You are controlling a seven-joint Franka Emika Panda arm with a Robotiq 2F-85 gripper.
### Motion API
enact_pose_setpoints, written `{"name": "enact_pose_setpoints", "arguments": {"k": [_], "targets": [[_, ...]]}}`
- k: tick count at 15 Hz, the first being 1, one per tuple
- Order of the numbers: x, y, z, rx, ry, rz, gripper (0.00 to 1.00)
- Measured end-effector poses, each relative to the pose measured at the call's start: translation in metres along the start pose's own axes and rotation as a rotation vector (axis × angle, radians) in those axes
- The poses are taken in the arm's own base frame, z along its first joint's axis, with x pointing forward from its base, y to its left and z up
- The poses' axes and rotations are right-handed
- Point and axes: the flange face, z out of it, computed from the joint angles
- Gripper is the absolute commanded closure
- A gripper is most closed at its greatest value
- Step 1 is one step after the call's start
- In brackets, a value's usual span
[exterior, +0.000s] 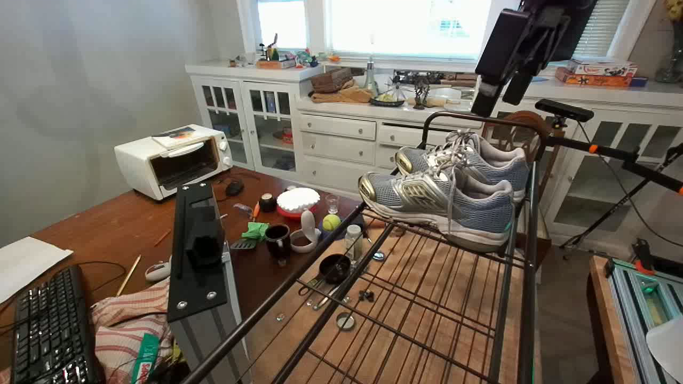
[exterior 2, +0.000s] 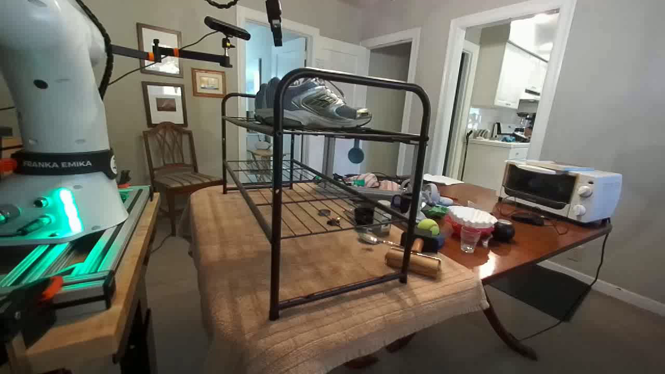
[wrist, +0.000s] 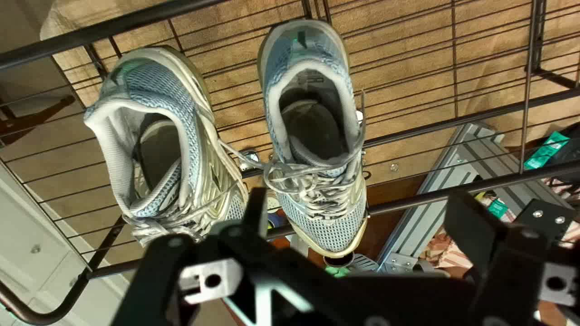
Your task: Move the shoe to the left
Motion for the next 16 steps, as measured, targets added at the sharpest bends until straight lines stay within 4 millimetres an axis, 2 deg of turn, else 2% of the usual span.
{"name": "enact_pose_setpoints", "arguments": {"k": [10,12,16], "targets": [[0.001,0.002,0.0,0.001,0.001,0.007,0.0],[0.005,0.008,-0.001,-0.007,0.008,0.062,0.0],[0.022,0.035,-0.002,-0.036,0.026,0.138,0.0]]}}
